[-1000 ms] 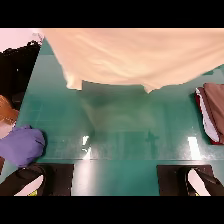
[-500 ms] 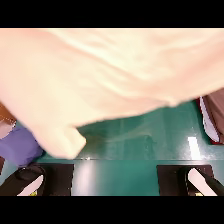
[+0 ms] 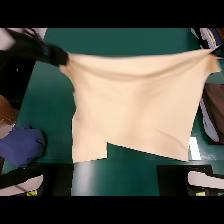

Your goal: Fold the shirts.

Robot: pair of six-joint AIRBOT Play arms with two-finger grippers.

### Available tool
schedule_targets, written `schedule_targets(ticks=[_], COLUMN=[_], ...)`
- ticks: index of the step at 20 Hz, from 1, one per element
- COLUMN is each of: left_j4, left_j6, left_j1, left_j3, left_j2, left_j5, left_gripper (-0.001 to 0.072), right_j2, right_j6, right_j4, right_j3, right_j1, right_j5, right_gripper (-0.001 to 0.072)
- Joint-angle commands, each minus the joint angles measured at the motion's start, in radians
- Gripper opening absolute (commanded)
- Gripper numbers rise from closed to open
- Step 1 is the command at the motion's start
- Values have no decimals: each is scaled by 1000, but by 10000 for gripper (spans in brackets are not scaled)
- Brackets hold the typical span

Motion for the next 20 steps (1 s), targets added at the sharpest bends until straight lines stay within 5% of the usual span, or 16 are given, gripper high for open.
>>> schedule_targets(ticks=[1,6,7,8,13,16,20], left_j4=[-1,-8,-12,-16,-57,-114,-122], left_j6=[3,-35,-45,-51,-50,-50,-84], left_j1=[0,28,44,63,185,203,193], left_j3=[-71,-71,-70,-63,69,69,69], left_j2=[-206,-309,-306,-302,-300,-305,-309], left_j5=[143,339,332,306,-39,-22,159], left_gripper=[22,32,35,34,35,33,36], right_j2=[-186,-296,-298,-294,-212,-167,-139], right_j6=[2,2,2,2,2,2,2], right_j4=[-70,-64,-64,-63,24,114,119], right_j3=[-32,-32,-32,-32,-34,-33,-33], right_j1=[92,126,125,120,62,34,47], right_j5=[-100,-190,-190,-188,-84,-76,-25], right_gripper=[17,41,301,452,451,447,447])
